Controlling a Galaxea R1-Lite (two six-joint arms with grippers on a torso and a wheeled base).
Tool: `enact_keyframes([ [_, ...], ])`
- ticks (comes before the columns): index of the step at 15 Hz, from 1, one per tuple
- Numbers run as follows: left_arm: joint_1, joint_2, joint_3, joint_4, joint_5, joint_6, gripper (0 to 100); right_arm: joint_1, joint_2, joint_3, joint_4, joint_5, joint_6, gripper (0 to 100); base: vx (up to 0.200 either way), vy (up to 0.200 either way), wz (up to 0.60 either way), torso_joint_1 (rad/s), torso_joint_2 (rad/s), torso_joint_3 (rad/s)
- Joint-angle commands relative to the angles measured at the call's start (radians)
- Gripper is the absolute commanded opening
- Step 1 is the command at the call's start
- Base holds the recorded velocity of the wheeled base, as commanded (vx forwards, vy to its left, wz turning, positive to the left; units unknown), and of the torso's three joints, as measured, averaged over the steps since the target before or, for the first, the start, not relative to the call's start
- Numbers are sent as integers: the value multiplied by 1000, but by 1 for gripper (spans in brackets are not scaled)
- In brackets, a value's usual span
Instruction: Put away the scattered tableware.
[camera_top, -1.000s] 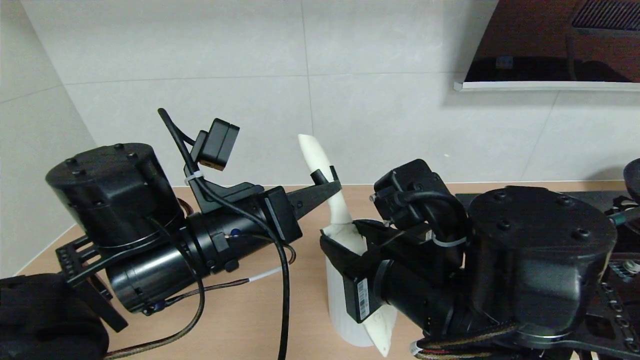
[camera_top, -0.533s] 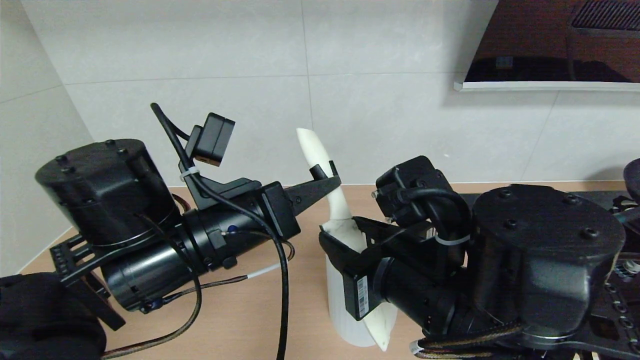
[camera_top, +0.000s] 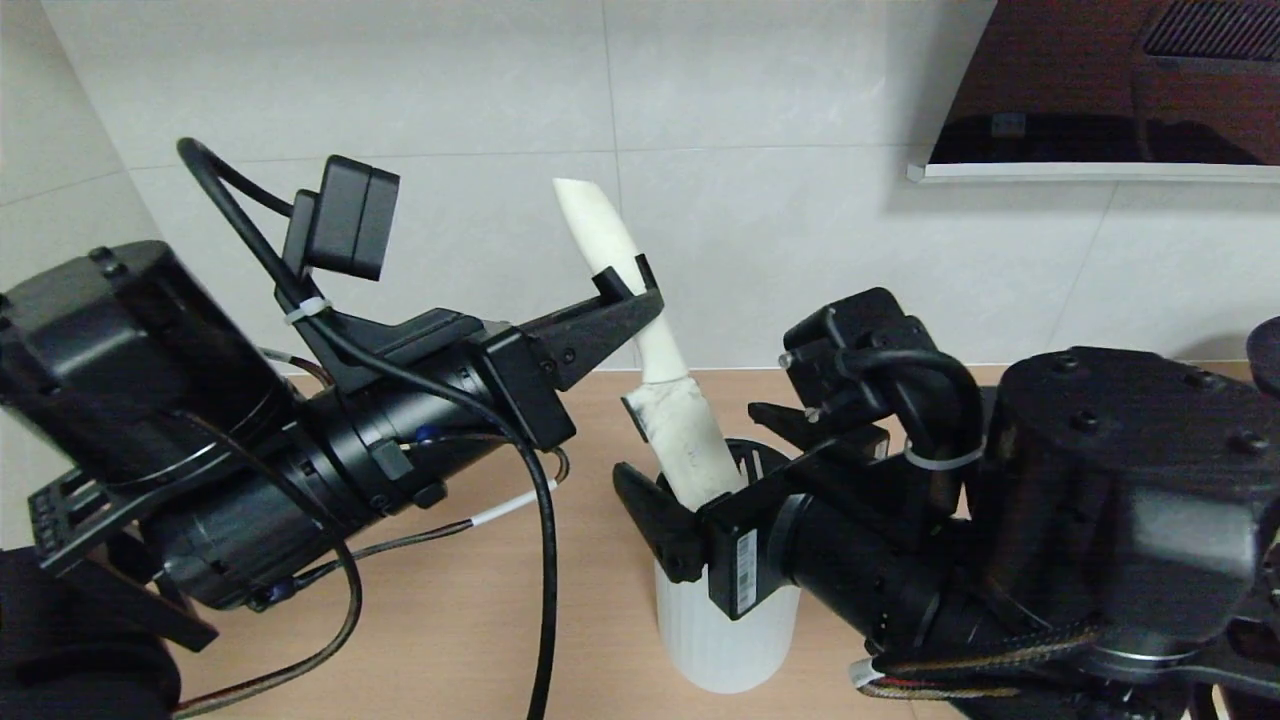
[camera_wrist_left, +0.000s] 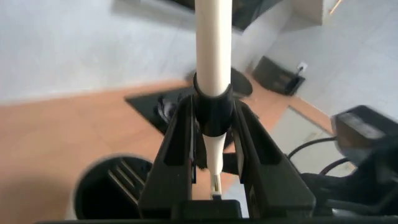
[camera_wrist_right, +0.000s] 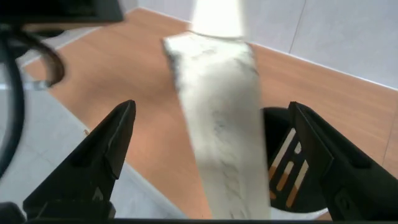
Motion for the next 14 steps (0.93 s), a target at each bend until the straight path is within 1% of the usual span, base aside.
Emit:
enact_keyframes([
  [1, 12, -33, 3, 4, -1, 76, 0, -65, -60, 9, -3, 0, -4, 100, 0, 0, 0, 0, 0, 0],
  [2, 17, -28, 0, -1, 0, 125, 0, -123, -74, 9, -3, 2, -14, 100, 0, 0, 0, 0, 0, 0],
  [3, 22, -28, -1, -4, 0, 143, 0, -161, -79, 9, -3, 2, -30, 100, 0, 0, 0, 0, 0, 0],
  [5, 29, -25, -6, -7, -1, 165, 0, -299, -106, 10, -3, 5, -74, 100, 0, 0, 0, 0, 0, 0],
  [6, 29, -21, -6, -8, -3, 174, 0, -324, -111, 9, -3, 6, -74, 100, 0, 0, 0, 0, 0, 0],
  [7, 29, -8, -6, -10, 0, 205, 0, -344, -116, 10, -3, 8, -74, 100, 0, 0, 0, 0, 0, 0],
  [8, 29, 19, -4, -59, 0, 223, 0, -348, -120, 10, -3, 8, -76, 100, 0, 0, 0, 0, 0, 0],
  [9, 29, 48, -3, -125, 0, 226, 0, -348, -120, 10, -1, 8, -76, 100, 0, 0, 0, 0, 0, 0],
  [10, 29, 67, -1, -162, 0, 228, 0, -348, -120, 12, -1, 8, -76, 100, 0, 0, 0, 0, 0, 0],
  [11, 29, 113, 0, -249, 0, 229, 0, -348, -119, 12, -1, 8, -76, 100, 0, 0, 0, 0, 0, 0],
  [12, 29, 127, 0, -264, 0, 234, 0, -350, -119, 12, -1, 8, -76, 100, 0, 0, 0, 0, 0, 0],
  [14, 29, 144, 17, -269, 0, 258, 0, -370, -119, 10, -3, 8, -88, 100, 0, 0, 0, 0, 0, 0],
])
